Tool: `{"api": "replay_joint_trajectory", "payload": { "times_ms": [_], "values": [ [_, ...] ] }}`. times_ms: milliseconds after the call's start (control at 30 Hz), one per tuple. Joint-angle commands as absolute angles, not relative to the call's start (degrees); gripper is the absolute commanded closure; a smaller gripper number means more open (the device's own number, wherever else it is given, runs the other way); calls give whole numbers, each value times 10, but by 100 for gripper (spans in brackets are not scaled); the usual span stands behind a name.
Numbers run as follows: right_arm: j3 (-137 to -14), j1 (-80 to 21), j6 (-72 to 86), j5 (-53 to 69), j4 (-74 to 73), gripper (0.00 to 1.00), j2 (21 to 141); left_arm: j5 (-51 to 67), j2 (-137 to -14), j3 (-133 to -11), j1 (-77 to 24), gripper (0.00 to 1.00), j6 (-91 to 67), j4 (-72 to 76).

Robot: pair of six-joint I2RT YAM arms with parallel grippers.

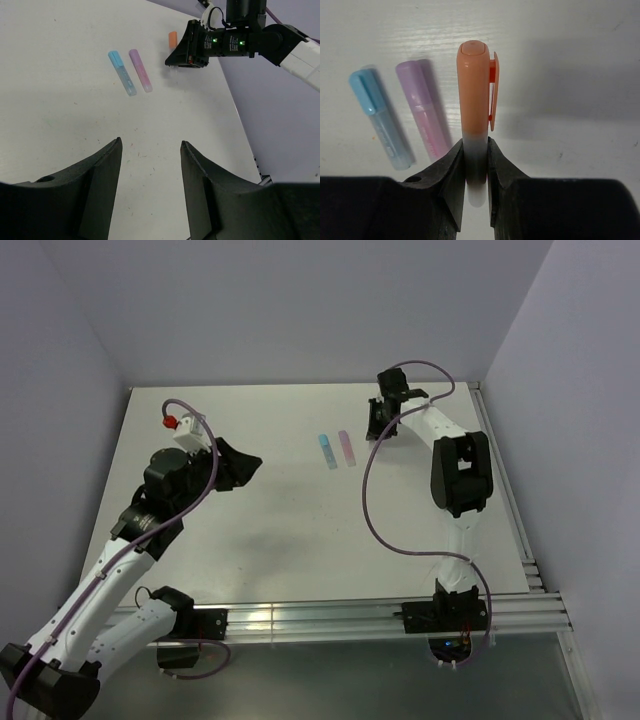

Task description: Insert the pens into the pen caps

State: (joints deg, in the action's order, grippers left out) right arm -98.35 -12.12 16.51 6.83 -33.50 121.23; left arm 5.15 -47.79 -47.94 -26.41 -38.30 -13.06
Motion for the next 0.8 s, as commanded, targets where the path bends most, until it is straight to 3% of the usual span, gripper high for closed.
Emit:
{"api": "replay_joint_trajectory", "payload": {
  "times_ms": [0, 467, 767],
  "values": [
    [-1023, -118, 156, 21, -365, 80, 1217, 83, -478, -484, -250, 45, -367, -115],
    [-980, -118, 168, 17, -345, 66, 1230, 109, -498, -463, -233, 45, -356, -108],
    [-962, -120, 174, 29, -337, 63, 1222, 119, -500, -459, -220, 44, -344, -108]
  ]
}}
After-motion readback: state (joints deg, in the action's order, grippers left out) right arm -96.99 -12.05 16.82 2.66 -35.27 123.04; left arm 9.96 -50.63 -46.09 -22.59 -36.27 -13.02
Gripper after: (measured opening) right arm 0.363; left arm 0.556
